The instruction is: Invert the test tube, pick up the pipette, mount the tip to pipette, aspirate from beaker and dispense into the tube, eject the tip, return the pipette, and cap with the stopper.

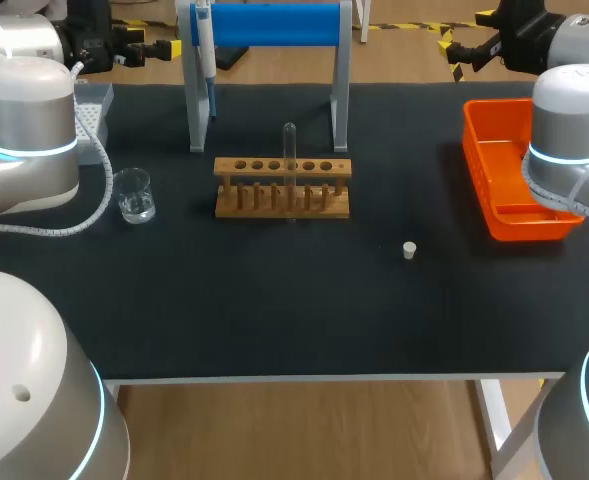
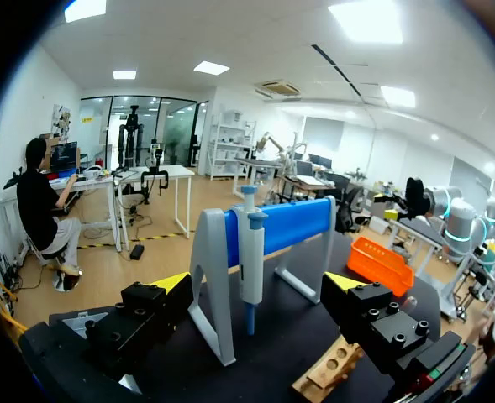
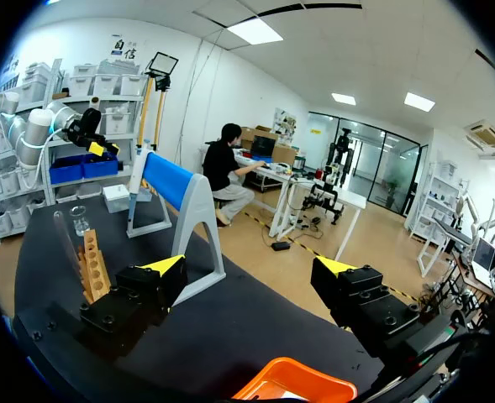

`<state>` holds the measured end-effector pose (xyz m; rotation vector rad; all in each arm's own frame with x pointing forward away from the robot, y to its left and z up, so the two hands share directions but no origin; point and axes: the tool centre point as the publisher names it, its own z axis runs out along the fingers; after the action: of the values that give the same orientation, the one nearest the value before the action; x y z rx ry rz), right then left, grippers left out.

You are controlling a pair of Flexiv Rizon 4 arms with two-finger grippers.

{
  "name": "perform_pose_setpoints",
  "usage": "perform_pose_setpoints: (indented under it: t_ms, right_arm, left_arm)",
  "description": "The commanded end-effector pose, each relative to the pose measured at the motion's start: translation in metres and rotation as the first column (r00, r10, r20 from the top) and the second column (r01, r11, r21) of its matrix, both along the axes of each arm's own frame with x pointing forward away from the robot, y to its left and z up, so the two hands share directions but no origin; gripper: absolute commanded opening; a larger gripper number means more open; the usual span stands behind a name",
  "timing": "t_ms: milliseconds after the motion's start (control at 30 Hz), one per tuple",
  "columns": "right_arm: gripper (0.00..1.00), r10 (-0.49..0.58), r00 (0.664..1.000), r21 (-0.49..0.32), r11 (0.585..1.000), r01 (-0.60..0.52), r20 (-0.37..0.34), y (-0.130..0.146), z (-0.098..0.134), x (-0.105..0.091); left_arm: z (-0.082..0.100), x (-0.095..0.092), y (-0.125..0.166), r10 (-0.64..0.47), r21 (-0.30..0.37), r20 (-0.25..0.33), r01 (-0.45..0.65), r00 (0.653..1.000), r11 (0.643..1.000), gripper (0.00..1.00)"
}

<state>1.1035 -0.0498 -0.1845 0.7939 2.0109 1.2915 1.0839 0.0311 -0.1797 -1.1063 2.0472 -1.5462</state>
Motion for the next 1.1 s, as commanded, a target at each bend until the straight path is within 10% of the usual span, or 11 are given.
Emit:
perform_pose_setpoints:
  t_ms: [33, 767, 1100]
  right_arm:
    - [1.00, 0.001, 1.000, -0.001, 1.000, -0.001, -0.001, 0.000, 0.000, 0.000]
    - [1.00, 0.001, 1.000, -0.001, 1.000, -0.001, -0.001, 0.000, 0.000, 0.000]
    - [1.00, 0.112, 0.993, 0.049, 0.993, -0.111, -0.034, -0.006, -0.004, -0.089]
  left_arm:
    - [-0.001, 0.000, -0.001, 0.005, -0.002, 0.005, -0.005, 1.000, 1.000, 1.00]
    - [-0.001, 0.000, -0.001, 0.005, -0.002, 0.005, -0.005, 1.000, 1.000, 1.00]
    - [-0.001, 0.000, -0.001, 0.005, -0.002, 0.005, -0.005, 1.000, 1.000, 1.00]
